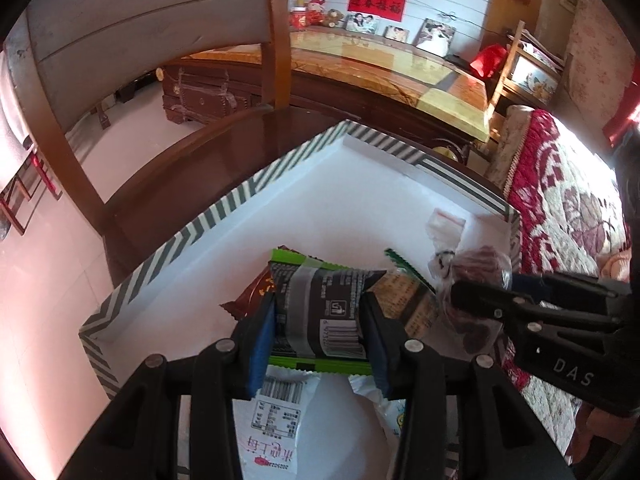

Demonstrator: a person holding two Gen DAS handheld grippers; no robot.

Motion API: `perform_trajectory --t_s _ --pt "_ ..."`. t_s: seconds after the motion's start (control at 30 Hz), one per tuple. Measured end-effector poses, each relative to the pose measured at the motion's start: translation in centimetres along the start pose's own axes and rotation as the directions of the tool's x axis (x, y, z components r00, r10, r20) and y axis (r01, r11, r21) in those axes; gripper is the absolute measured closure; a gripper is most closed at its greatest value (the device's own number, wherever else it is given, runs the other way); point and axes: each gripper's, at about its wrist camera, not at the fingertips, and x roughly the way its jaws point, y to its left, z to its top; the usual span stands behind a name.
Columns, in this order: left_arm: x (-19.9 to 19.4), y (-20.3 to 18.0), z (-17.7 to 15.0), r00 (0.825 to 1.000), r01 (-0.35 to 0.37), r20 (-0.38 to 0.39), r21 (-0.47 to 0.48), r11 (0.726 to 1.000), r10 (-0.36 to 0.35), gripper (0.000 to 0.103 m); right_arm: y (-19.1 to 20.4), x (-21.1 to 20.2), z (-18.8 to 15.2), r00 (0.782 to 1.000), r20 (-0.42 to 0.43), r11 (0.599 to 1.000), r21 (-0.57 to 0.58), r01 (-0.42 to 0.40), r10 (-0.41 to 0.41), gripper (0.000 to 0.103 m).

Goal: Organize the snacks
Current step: 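Lower both snacks into the tray and open both grippers, then move both grippers back over the snack pile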

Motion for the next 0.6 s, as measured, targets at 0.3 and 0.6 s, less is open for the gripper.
perform_trajectory --t_s 0.3,0.6 --pt "0.1 -0.3 0.0 0.999 -0.028 0.021 0.006 1.0 0.027 0.011 -0.3 -2.6 -0.2 0.997 0.074 0.999 0.054 0.005 -0.009 0.046" --pt "-1.0 -1.3 -0.3 0.998 0.02 0.065 0.045 0.999 -0.023 0.011 -1.0 -9.1 -5.6 0.989 0.145 0.996 0.083 0.026 -0.038 0.046"
